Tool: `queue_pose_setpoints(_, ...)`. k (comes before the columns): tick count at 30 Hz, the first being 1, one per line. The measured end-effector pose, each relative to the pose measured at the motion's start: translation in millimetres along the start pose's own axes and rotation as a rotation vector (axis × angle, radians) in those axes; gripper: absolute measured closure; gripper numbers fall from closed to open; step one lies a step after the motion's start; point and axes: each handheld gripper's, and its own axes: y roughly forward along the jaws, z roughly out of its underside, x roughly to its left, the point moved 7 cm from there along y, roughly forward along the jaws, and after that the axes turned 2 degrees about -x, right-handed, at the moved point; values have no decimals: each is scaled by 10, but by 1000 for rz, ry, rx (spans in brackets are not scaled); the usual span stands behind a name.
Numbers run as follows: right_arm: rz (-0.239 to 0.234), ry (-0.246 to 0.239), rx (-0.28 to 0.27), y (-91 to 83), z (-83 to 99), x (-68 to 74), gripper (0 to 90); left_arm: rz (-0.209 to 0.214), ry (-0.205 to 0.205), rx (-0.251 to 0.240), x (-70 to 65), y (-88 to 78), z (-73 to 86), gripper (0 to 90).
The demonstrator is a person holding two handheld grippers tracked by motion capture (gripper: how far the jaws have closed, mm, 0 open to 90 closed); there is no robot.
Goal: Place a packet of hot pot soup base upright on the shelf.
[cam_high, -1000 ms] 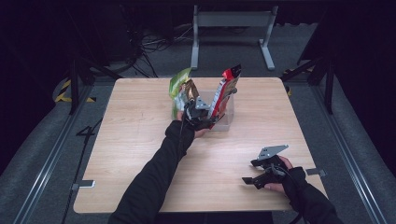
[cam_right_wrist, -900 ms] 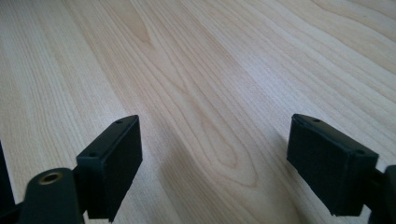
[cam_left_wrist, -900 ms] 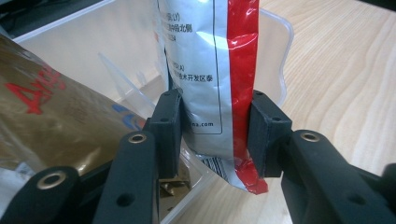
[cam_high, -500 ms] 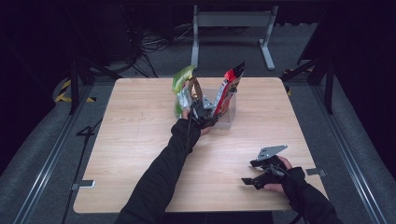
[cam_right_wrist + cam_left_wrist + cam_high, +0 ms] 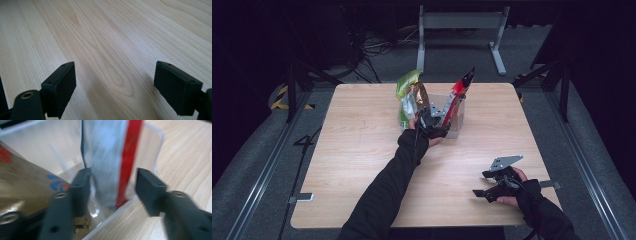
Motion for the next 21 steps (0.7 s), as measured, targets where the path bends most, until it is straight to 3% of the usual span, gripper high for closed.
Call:
queue_pose_setpoints(5, 9, -1, -1, -9, -2, -5, 186, 39, -17, -34, 14, -105, -7, 405)
queue_pose_setpoints(7, 15, 5, -4, -16, -2, -21, 186, 63, 4, -45, -15, -161, -5, 385)
queue_pose_setpoints(14, 32, 7, -25, -59, -22, -46, 187, 64, 35, -71, -55, -343, 0, 311)
queue_pose_setpoints(21, 55, 5, -49, -109, -46, -66, 187, 79, 55, -111, -76, -640, 53, 238)
